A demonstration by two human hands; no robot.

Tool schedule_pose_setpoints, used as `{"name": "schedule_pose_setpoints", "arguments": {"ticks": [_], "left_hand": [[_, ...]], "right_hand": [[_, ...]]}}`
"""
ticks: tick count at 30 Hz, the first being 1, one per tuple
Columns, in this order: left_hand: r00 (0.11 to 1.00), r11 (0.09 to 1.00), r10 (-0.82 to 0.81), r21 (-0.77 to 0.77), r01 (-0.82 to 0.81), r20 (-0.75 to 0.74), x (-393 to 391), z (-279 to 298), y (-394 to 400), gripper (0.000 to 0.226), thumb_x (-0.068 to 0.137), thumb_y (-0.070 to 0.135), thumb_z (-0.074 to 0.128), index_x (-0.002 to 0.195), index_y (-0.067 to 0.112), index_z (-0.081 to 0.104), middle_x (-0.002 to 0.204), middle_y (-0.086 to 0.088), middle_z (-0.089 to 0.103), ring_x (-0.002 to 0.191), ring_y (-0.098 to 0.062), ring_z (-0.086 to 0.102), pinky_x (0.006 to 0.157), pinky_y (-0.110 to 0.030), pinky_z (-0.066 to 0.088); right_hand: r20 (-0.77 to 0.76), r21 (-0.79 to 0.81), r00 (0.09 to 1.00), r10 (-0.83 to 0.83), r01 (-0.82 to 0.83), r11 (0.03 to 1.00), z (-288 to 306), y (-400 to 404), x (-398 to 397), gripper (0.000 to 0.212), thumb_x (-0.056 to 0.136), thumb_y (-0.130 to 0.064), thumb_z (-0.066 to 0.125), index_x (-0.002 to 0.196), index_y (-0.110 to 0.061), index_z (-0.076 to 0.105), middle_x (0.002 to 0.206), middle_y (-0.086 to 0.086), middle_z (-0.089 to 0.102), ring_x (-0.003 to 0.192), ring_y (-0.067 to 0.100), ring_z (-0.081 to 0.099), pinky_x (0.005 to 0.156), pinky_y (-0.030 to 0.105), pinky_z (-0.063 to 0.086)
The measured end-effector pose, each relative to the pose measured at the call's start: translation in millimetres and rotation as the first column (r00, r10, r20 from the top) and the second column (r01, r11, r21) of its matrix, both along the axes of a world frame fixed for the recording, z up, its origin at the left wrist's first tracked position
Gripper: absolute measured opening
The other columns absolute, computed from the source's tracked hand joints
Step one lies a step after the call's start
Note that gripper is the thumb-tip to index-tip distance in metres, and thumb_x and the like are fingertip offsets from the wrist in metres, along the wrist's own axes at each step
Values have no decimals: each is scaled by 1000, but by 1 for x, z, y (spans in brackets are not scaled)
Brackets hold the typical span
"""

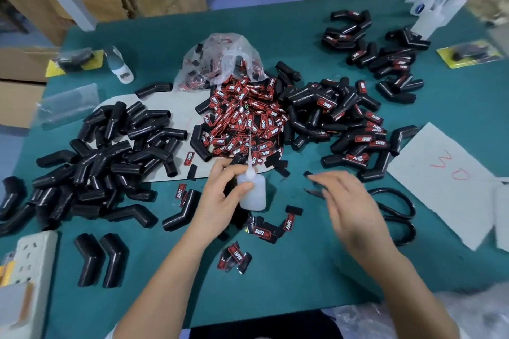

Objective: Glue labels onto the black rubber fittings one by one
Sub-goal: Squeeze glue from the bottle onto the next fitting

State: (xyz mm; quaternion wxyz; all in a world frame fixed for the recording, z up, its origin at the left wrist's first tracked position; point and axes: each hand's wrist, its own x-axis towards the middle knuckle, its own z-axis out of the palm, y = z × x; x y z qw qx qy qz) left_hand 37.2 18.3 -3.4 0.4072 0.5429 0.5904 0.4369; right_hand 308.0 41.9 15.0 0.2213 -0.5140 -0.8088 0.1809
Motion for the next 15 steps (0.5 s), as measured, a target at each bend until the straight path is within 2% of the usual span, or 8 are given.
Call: {"name": "schedule_pose_setpoints", "arguments": {"ticks": [2, 3, 5, 7, 9, 11, 13, 15], "left_hand": [[999, 999, -30, -42, 32, 27, 1, 0, -1, 28, 88, 52, 60, 109, 36, 65, 118, 18, 49, 113, 2, 52, 96, -14, 39], [998, 997, -47, -67, 49, 42, 2, 0, -2, 29, 87, 54, 60, 109, 35, 66, 119, 10, 49, 114, 0, 52, 95, -15, 40], [995, 991, -80, -106, 87, 66, 6, 1, -4, 26, 88, 52, 63, 108, 36, 67, 119, 7, 48, 113, 2, 51, 93, -13, 39], [993, 986, -92, -130, 101, 76, 8, 1, -4, 17, 91, 42, 67, 107, 36, 67, 117, 10, 48, 114, 6, 49, 93, -10, 37], [993, 985, -91, -140, 101, 70, 8, 0, -3, 15, 92, 35, 65, 107, 36, 67, 118, 11, 48, 119, 11, 46, 94, -8, 35], [994, 983, -94, -151, 102, 61, 7, -1, -2, 16, 91, 34, 66, 107, 36, 67, 120, 11, 49, 122, 16, 43, 95, -5, 34], [994, 983, -87, -155, 97, 70, 6, -1, -4, 16, 90, 37, 68, 107, 37, 67, 122, 11, 49, 122, 18, 42, 96, -4, 33], [993, 986, -86, -138, 95, 76, 6, 0, -5, 23, 87, 48, 68, 107, 38, 67, 121, 10, 49, 120, 15, 45, 96, -7, 34]], "right_hand": [[201, 104, 975, -99, 80, 991, 0, -7, 41, 53, 82, 18, 71, 132, -2, 67, 123, 13, 64, 111, 35, 60, 97, 41, 52], [302, 124, 946, -114, 80, 989, 0, -11, 57, 60, 76, 18, 75, 133, -1, 66, 120, 15, 63, 105, 39, 60, 88, 49, 56], [484, 98, 869, -104, 64, 993, 2, -20, 77, 74, 68, 16, 77, 138, -4, 64, 118, 15, 59, 98, 40, 61, 72, 50, 59], [577, 65, 813, -77, 49, 997, 4, -28, 85, 87, 63, 20, 72, 144, -9, 61, 117, 16, 58, 93, 40, 62, 59, 47, 60], [586, 91, 808, -61, 9, 996, 7, -27, 89, 95, 59, 25, 68, 147, -9, 60, 110, 19, 59, 85, 41, 62, 49, 45, 57], [569, 111, 822, -24, -48, 993, 13, -18, 86, 94, 58, 26, 70, 146, -6, 60, 100, 21, 58, 79, 41, 59, 45, 47, 54], [502, 97, 864, -31, -21, 995, 21, -10, 78, 84, 52, 25, 78, 131, -2, 71, 87, 23, 58, 70, 42, 60, 40, 49, 52], [432, 90, 900, -59, 22, 996, 30, -7, 71, 75, 45, 20, 87, 115, -5, 79, 80, 22, 56, 62, 41, 61, 35, 46, 50]]}}
